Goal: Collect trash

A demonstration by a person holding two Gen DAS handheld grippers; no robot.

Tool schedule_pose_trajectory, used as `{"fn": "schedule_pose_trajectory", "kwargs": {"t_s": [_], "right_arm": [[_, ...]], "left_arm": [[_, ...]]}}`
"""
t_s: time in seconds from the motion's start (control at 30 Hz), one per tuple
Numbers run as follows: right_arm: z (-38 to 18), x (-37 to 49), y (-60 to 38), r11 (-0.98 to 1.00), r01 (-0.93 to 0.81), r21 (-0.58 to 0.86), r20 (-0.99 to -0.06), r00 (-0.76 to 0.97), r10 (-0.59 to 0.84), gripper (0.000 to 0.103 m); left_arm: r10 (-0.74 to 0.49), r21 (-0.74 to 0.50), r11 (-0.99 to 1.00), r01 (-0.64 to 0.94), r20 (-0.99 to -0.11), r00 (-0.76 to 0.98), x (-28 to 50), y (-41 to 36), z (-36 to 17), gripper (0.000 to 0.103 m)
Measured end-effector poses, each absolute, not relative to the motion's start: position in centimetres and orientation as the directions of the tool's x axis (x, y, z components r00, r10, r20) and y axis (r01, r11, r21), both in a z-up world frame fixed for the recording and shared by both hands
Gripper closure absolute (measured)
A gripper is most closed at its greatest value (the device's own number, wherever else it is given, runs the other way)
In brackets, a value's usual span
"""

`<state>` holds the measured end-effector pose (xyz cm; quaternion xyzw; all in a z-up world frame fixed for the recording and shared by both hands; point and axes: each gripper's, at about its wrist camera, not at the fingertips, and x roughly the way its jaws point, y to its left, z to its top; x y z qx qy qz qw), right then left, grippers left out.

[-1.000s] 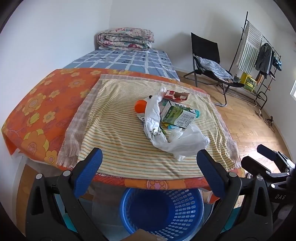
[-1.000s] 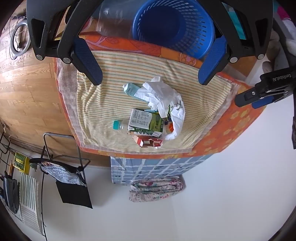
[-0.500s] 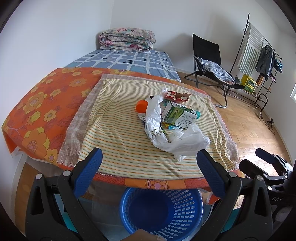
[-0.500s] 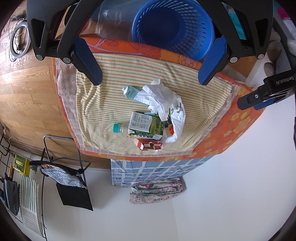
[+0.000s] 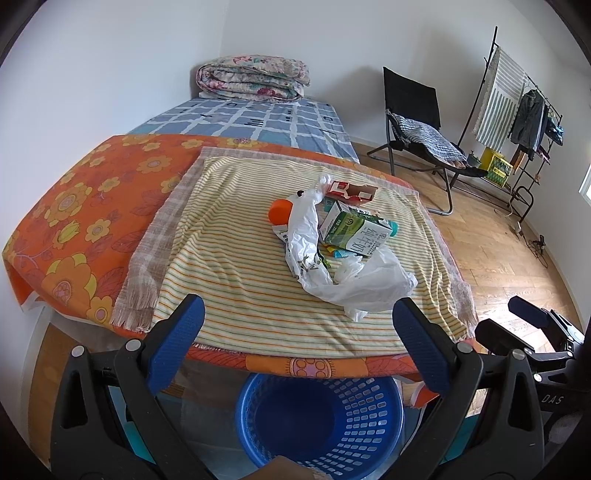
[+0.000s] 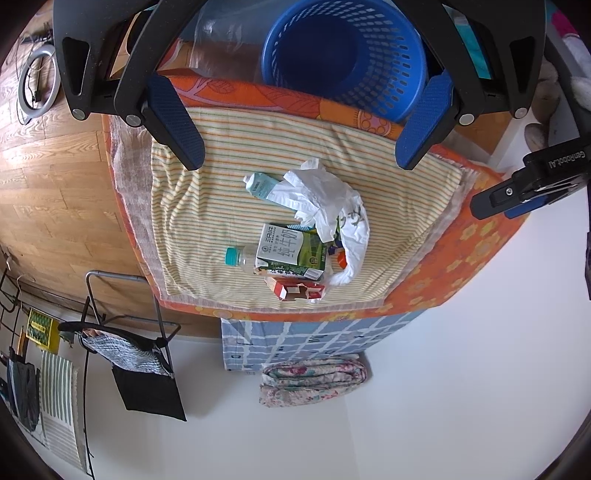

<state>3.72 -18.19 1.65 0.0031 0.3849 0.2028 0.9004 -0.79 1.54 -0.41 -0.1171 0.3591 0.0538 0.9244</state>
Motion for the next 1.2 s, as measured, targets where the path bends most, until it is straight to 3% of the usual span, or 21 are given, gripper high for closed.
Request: {"fn": "schedule_pose_trajectory", "kwargs": {"t_s": [1.2], "right_arm": [[1.51,3.63,-18.50,0.918,-0.360,0.166,-0.695,0.618,0.368,0.001]], "left_arm": [[0.017,-0.176,0.967,-0.184,-0.676,0.736,-0.79,1.77,-0.40,0.000]]}}
